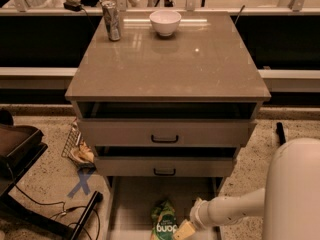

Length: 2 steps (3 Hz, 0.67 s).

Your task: Pick green rice chip bag from bottom drawer and place on counter

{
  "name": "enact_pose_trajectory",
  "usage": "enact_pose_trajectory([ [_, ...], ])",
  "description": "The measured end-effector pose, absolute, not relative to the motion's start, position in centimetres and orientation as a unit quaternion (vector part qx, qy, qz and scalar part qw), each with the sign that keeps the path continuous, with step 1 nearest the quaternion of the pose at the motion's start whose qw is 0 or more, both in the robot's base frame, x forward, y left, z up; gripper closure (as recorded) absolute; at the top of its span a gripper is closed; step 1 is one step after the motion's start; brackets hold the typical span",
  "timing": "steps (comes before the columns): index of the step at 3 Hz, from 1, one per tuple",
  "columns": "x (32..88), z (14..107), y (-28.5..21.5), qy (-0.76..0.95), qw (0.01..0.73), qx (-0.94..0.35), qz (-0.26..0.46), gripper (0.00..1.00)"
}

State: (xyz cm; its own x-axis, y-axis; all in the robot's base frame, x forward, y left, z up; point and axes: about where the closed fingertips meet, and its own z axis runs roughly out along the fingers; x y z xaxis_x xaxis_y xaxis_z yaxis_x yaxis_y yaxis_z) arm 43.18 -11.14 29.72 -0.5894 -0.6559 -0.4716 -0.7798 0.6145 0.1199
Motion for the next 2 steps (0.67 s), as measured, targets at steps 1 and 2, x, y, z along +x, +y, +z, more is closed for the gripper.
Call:
enact_pose_trajectory([
  [1, 43.0, 25.7, -10.3, 0.884, 0.19, -0.383, 0.191, 0.0],
  [2, 43.5, 22.2, -9.1, 0.881, 0.211, -0.355, 0.231, 0.0],
])
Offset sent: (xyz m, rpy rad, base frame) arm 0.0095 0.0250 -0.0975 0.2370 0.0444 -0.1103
